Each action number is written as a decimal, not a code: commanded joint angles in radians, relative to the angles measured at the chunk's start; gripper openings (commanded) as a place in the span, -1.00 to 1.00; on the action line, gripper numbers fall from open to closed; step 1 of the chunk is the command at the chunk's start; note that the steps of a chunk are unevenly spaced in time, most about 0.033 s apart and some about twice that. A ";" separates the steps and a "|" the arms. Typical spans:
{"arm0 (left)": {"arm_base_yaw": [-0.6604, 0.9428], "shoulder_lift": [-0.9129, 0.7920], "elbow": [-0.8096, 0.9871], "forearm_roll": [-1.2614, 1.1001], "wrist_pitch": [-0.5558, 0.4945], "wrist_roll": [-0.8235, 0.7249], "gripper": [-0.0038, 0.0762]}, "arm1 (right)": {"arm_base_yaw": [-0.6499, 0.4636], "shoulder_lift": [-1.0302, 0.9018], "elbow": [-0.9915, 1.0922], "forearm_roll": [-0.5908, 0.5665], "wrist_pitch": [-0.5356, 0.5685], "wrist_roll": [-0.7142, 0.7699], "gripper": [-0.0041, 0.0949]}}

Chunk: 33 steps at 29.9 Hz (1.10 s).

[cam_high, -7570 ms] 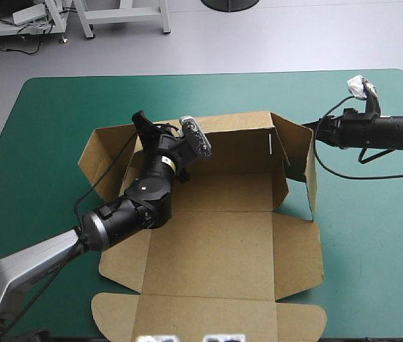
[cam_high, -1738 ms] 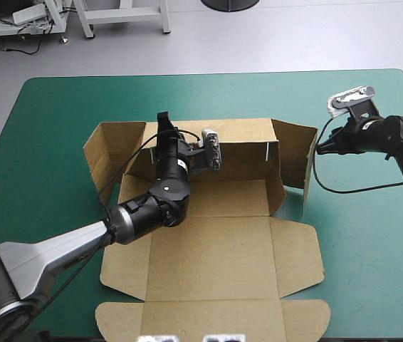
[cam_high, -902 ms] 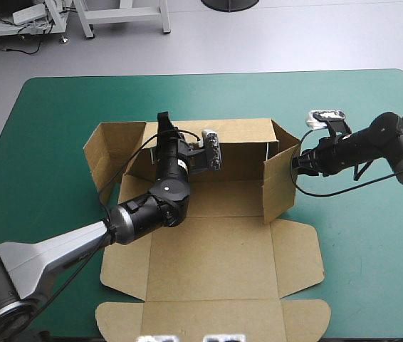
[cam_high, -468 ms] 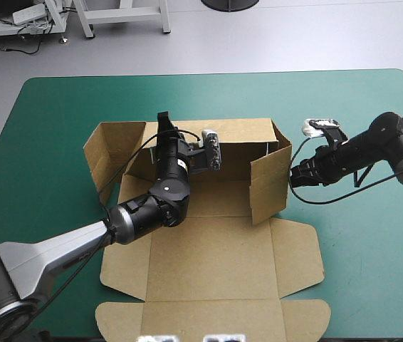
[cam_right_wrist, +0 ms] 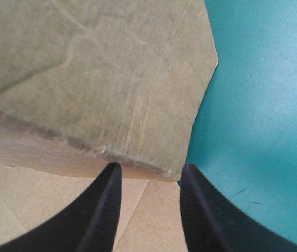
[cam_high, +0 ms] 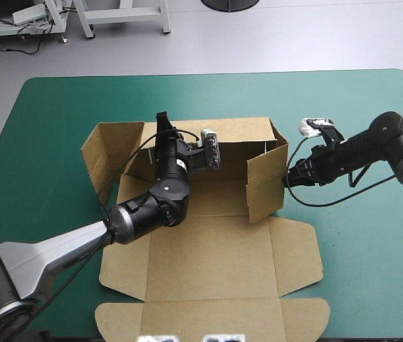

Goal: Fold the box

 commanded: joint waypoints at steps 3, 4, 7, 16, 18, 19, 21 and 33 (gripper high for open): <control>0.001 -0.032 -0.016 -0.009 0.035 -0.017 -0.92 | 0.000 -0.040 -0.023 0.114 0.034 -0.065 -0.22; 0.001 -0.032 -0.016 -0.009 0.035 -0.019 -0.92 | 0.000 -0.040 -0.023 0.126 0.036 -0.075 -0.22; 0.001 -0.032 -0.016 -0.009 0.033 -0.019 -0.92 | 0.000 -0.040 -0.023 0.143 0.039 -0.087 -0.22; 0.001 -0.032 -0.023 0.033 0.029 -0.055 -0.92 | 0.000 -0.040 -0.023 0.208 0.021 -0.150 -0.22; 0.001 -0.032 -0.023 0.041 0.029 -0.065 -0.92 | 0.000 -0.040 -0.023 0.233 0.003 -0.169 -0.22; 0.001 -0.034 -0.023 0.050 0.027 -0.083 -0.92 | 0.000 -0.040 -0.023 0.239 -0.005 -0.175 -0.22; 0.001 -0.035 -0.023 0.075 0.026 -0.123 -0.92 | 0.010 -0.038 -0.023 0.239 -0.023 -0.188 -0.22; 0.001 -0.037 -0.027 0.082 0.006 -0.161 -0.92 | 0.141 -0.038 -0.023 0.216 -0.279 -0.238 -0.22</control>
